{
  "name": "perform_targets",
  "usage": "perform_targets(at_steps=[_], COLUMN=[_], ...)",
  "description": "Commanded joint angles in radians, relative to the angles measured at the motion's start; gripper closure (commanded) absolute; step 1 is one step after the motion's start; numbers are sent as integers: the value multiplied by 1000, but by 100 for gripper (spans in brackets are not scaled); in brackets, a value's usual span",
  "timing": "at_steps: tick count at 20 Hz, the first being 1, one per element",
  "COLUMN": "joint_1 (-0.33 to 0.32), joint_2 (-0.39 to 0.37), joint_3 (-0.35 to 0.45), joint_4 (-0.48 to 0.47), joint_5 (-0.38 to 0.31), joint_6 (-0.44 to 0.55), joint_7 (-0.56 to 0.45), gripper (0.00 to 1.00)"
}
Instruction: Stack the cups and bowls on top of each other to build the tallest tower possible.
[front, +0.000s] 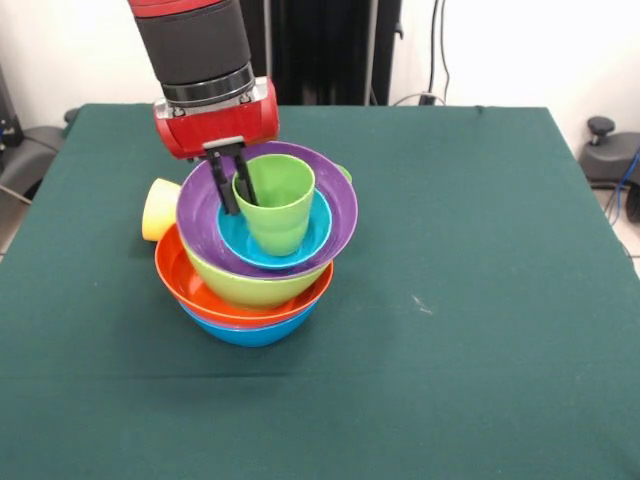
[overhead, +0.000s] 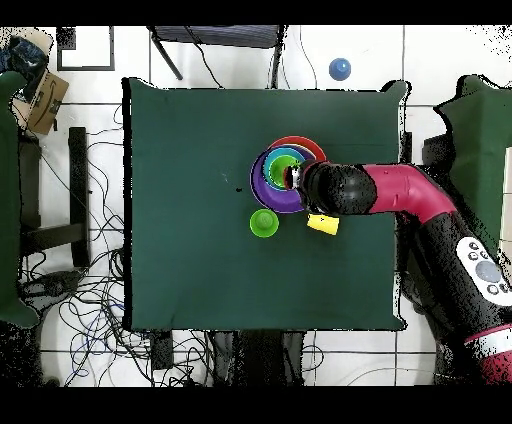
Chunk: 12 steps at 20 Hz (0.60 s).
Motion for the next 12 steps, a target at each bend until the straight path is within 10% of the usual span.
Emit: perform_targets(at_steps=[1, 2, 12], joint_1=[24, 36, 40], joint_2=[7, -6, -8], joint_3=[-93, -111, -135], joint_4=[50, 57, 64], joint_5=[-68, -76, -54], joint_6=[-101, -143, -170], joint_7=[33, 86, 53], gripper=[100, 0, 0])
